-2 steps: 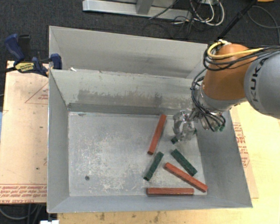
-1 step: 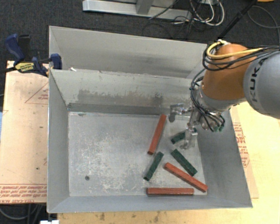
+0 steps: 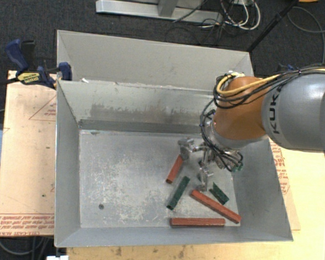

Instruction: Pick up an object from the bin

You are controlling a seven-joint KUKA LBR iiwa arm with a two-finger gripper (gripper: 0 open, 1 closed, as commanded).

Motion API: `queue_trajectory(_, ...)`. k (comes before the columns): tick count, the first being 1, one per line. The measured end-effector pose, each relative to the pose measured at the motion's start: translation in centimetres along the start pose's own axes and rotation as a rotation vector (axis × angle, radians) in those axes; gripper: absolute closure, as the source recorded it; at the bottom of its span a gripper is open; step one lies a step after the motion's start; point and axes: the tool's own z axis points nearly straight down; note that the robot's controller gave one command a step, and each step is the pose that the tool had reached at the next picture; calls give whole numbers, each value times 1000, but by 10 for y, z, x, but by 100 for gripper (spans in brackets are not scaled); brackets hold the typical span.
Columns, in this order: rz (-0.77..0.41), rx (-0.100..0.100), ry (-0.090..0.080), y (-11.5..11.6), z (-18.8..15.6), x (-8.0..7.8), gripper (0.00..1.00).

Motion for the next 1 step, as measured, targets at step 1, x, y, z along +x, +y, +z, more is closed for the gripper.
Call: queue_trajectory(1,-343,-3,4,15,-9,18,0)
